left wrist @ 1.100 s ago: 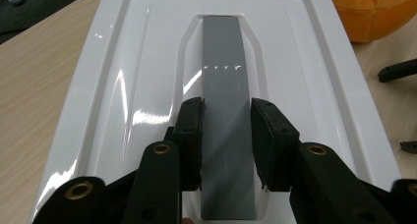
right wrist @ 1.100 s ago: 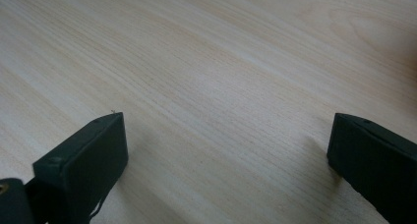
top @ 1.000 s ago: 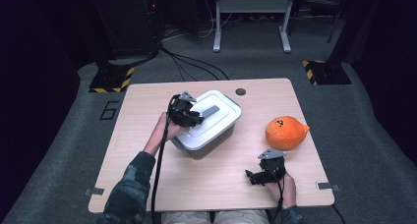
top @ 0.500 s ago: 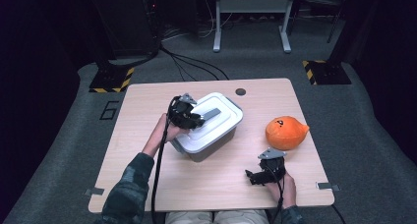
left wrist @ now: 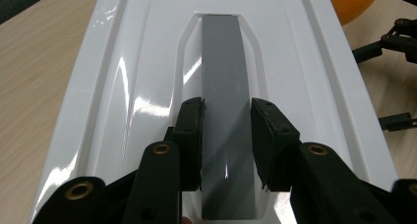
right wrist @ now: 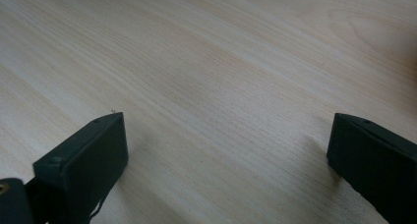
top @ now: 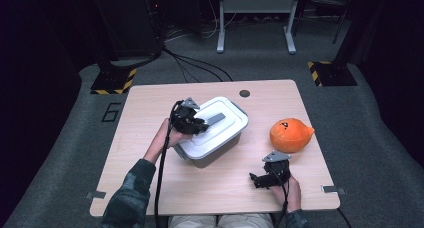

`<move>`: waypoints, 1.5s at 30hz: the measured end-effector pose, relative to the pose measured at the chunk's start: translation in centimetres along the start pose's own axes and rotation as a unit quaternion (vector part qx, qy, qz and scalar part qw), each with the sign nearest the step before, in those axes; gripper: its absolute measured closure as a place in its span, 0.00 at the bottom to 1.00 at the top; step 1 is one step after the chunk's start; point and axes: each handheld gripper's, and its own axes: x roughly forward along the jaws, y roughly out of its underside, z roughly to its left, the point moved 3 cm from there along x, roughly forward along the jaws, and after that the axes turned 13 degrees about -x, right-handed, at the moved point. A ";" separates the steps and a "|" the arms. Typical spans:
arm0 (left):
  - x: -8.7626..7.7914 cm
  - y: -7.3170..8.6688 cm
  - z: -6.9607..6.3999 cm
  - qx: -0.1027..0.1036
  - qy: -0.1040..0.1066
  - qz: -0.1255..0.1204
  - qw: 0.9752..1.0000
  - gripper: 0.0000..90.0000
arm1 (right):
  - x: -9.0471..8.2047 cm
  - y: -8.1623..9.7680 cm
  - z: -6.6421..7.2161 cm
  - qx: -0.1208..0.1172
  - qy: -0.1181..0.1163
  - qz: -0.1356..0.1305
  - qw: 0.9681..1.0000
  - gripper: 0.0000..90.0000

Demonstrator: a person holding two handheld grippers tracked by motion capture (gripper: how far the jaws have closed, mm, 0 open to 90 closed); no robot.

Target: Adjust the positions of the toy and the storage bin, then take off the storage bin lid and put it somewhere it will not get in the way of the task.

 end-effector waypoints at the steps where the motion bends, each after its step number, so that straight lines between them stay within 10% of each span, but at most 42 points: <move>1: 0.0 0.0 -0.1 0.002 0.001 0.001 1.000 0.74 | 0.0 0.0 0.0 0.000 0.000 0.000 1.000 0.01; 45: 0.8 -2.1 -2.3 0.030 -0.050 0.015 0.998 0.74 | 0.0 0.0 -0.1 -0.002 -0.001 0.000 1.000 0.01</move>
